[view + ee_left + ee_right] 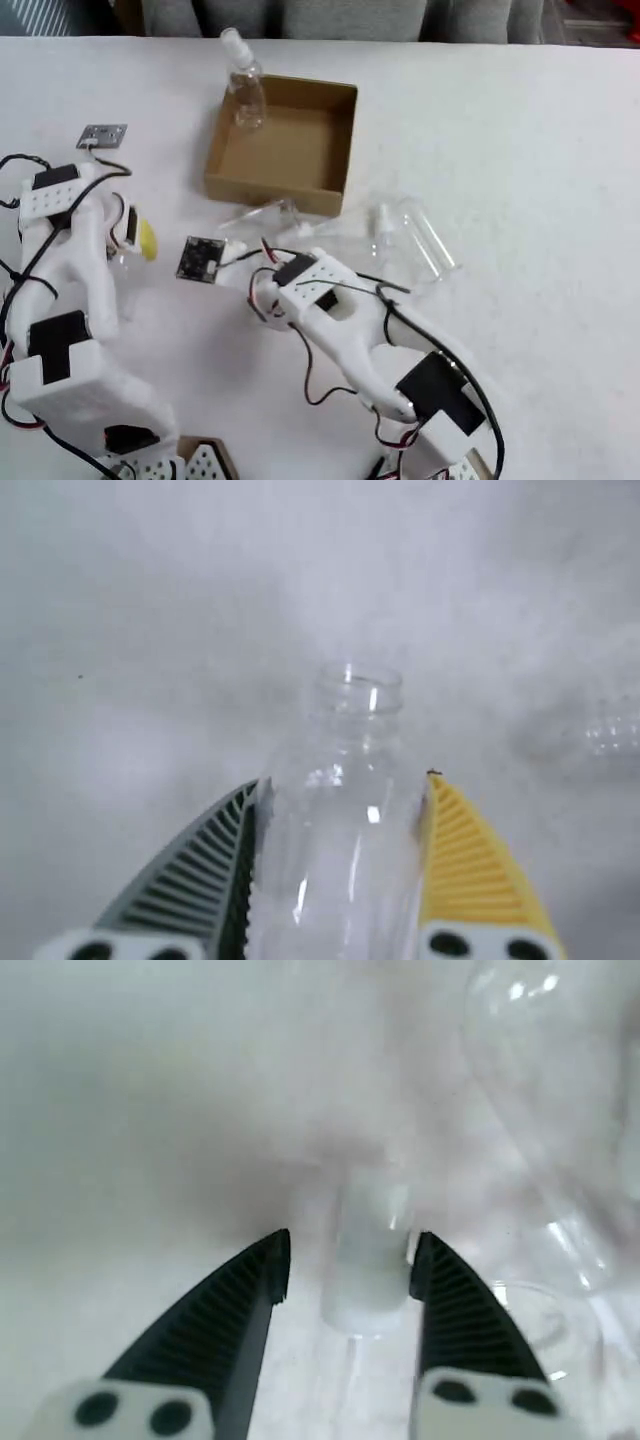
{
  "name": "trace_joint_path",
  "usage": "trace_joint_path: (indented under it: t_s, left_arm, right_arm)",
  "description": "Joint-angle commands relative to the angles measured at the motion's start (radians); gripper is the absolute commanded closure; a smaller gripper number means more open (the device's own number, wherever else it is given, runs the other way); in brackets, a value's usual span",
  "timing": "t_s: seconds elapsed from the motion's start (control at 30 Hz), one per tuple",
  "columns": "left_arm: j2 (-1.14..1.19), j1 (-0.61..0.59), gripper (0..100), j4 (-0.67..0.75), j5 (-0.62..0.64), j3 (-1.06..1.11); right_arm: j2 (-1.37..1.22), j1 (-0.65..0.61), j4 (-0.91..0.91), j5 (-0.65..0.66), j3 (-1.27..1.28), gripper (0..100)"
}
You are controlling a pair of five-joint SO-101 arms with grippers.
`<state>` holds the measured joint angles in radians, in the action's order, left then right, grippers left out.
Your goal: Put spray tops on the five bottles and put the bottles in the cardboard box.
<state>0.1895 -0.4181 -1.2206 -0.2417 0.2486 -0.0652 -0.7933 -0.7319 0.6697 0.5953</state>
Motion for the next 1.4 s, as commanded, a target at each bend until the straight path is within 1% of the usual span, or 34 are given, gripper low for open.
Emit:
trace_joint_path:
  t_s: [0.0, 0.07, 0.13, 0.27, 0.33, 0.43, 0.5, 0.63, 0.73, 0.8, 0.9, 0.97, 1.03, 1.17, 1.23, 1.33, 1.37]
  left_arm:
    - [-0.007, 0.016, 97, -0.011, -0.008, -0.025]
    - [-0.007, 0.035, 97, -0.025, -0.003, -0.025]
    - [-0.015, 0.058, 97, -0.055, -0.002, -0.032]
    - [-0.048, 0.088, 97, -0.101, 0.000, -0.074]
    - [-0.088, 0.096, 97, -0.138, 0.000, -0.110]
    - [-0.165, 0.133, 97, -0.196, 0.043, -0.161]
    - [-0.222, 0.173, 97, -0.207, 0.094, -0.176]
    - [-0.337, 0.286, 97, -0.203, 0.198, -0.175]
    - [-0.401, 0.378, 97, -0.203, 0.249, -0.173]
    - [-0.438, 0.427, 97, -0.203, 0.267, -0.173]
    - [-0.484, 0.481, 97, -0.195, 0.265, -0.173]
    - [-0.515, 0.509, 97, -0.161, 0.265, -0.149]
    - [-0.559, 0.532, 97, -0.087, 0.265, -0.086]
    - [-0.707, 0.585, 97, 0.100, 0.265, 0.141]
    - [-0.803, 0.605, 97, 0.216, 0.267, 0.278]
    - [-0.955, 0.610, 97, 0.402, 0.269, 0.474]
    - [-1.003, 0.610, 97, 0.453, 0.269, 0.526]
  right_arm:
    - [0.008, 0.013, -0.021, 0.002, -0.057, 98.8]
    - [0.019, 0.019, -0.028, 0.002, -0.057, 96.3]
    - [0.053, 0.024, -0.054, -0.005, -0.057, 98.7]
    - [0.196, 0.031, -0.145, -0.124, -0.055, 98.2]
    - [0.291, 0.062, -0.208, -0.175, -0.055, 98.3]
    - [0.452, 0.154, -0.280, -0.249, -0.055, 98.3]
    - [0.553, 0.243, -0.302, -0.307, -0.055, 98.3]
    - [0.733, 0.437, -0.308, -0.422, -0.055, 98.3]
    - [0.846, 0.559, -0.306, -0.539, -0.055, 98.3]
    - [0.908, 0.611, -0.305, -0.609, -0.055, 98.3]
    - [0.972, 0.642, -0.305, -0.667, -0.054, 97.8]
    - [1.009, 0.645, -0.303, -0.672, -0.057, 95.9]
    - [1.030, 0.639, -0.268, -0.680, -0.057, 93.4]
    - [1.050, 0.638, -0.140, -0.686, -0.057, 91.5]
    - [1.053, 0.636, -0.079, -0.761, -0.057, 91.5]
    - [1.058, 0.608, -0.001, -0.933, -0.057, 91.5]
    - [1.061, 0.598, 0.019, -0.951, -0.058, 91.5]
